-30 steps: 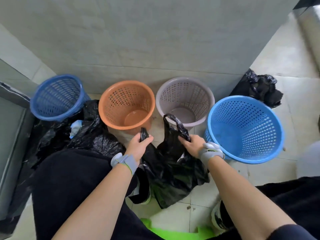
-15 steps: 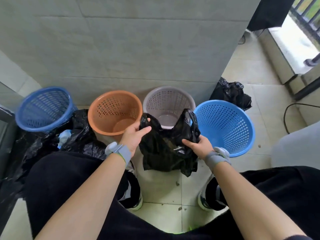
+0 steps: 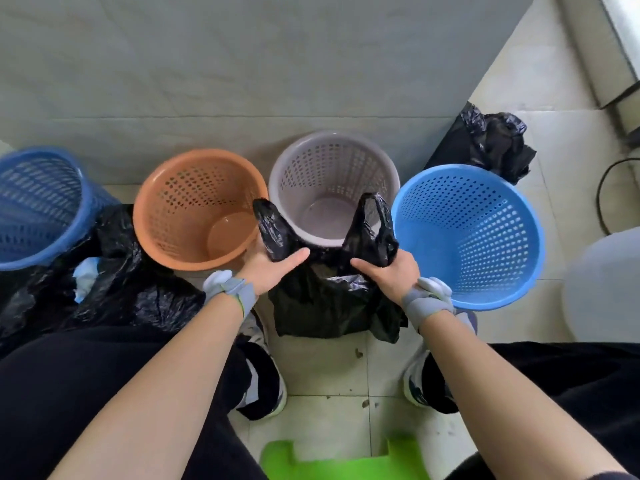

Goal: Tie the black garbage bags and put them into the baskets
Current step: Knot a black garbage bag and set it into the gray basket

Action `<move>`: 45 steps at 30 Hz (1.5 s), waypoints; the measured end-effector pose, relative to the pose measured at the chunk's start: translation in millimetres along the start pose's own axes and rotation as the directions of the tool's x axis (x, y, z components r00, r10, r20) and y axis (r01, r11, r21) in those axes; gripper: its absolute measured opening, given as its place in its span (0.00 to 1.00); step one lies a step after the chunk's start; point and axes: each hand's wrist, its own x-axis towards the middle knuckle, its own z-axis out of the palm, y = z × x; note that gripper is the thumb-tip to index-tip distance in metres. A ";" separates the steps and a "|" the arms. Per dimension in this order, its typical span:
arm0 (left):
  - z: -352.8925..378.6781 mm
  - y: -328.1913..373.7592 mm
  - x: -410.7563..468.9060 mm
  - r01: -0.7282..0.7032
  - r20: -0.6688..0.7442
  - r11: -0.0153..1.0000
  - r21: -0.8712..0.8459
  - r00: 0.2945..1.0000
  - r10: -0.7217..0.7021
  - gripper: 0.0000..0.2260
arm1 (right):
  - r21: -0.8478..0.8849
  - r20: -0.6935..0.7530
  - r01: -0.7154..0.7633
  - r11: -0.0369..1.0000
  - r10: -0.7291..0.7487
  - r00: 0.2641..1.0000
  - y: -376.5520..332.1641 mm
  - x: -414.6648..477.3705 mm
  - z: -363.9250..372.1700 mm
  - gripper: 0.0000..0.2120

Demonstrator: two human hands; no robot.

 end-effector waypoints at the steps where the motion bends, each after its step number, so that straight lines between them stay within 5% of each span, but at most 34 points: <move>1: 4.2 6.7 0.0 -0.046 -0.052 0.998 -0.052 0.998 0.044 0.24 | 0.009 0.001 0.002 1.000 -0.002 1.000 -2.3 -1.4 1.0 0.19; 3: 14.3 21.1 4.9 -0.068 -0.184 0.970 -0.233 0.983 0.025 0.09 | 0.058 -0.014 0.005 0.998 -0.004 1.000 -8.4 2.7 4.0 0.14; 5: 23.1 29.3 6.3 -0.047 -0.204 0.894 -0.446 0.978 -0.050 0.07 | 0.140 -0.032 0.032 0.990 -0.027 0.999 -16.8 3.6 7.1 0.09; 11: 27.4 39.8 -1.7 0.142 0.002 0.652 -0.745 0.977 -0.211 0.08 | 0.326 0.002 0.046 0.944 -0.050 0.999 -24.3 2.7 9.4 0.08; 15: 18.7 29.3 -11.0 0.276 0.226 0.548 -0.790 0.961 -0.158 0.13 | 0.180 0.087 0.209 0.961 -0.227 0.970 -16.0 -3.8 12.4 0.05; 19: 11.6 31.4 -24.5 0.174 0.233 0.610 -0.773 0.972 0.017 0.05 | 0.114 0.160 0.272 0.956 -0.288 0.944 -10.6 -7.5 8.3 0.08; 21: 13.7 32.6 -26.3 0.110 0.234 0.735 -0.669 0.970 0.068 0.15 | 0.078 0.183 0.274 0.959 -0.284 0.941 -11.5 -8.4 5.7 0.06; 24: 28.8 40.3 -29.6 0.012 0.054 0.893 -0.450 0.998 0.014 0.05 | 0.008 0.222 0.312 0.950 -0.305 0.926 -16.2 -15.7 4.0 0.09; 26: 31.3 40.2 -21.3 0.069 -0.115 0.865 -0.497 0.983 -0.144 0.10 | -0.053 0.263 0.295 0.954 -0.271 0.926 -18.6 -22.3 2.1 0.16; 29: 22.1 43.1 -11.4 0.094 -0.146 0.776 -0.624 0.961 -0.233 0.15 | -0.199 0.353 0.297 0.934 -0.214 0.911 -12.1 -27.4 2.3 0.19; 31: 21.5 46.8 -13.7 0.071 -0.118 0.755 -0.652 0.974 -0.193 0.12 | -0.299 0.387 0.344 0.890 -0.217 0.896 -6.0 -27.1 4.9 0.14; 34: 18.0 38.4 -15.9 0.030 0.012 0.761 -0.648 0.999 -0.030 0.07 | -0.388 0.415 0.376 0.842 -0.204 0.887 -3.1 -23.4 5.8 0.19; 38: 2.1 25.4 -18.3 0.196 0.316 0.757 -0.624 0.949 0.015 0.03 | -0.340 0.368 0.362 0.868 -0.232 0.901 4.3 -15.9 -2.5 0.17; 42: 7.3 28.2 -17.8 0.273 0.308 0.627 -0.730 0.950 -0.055 0.13 | -0.303 0.383 0.372 0.877 -0.245 0.891 5.4 -10.8 -7.6 0.13; 45: 9.0 22.7 -13.2 0.247 0.280 0.694 -0.677 0.958 -0.068 0.13 | -0.286 0.389 0.366 0.885 -0.242 0.889 5.5 -9.0 -7.1 0.15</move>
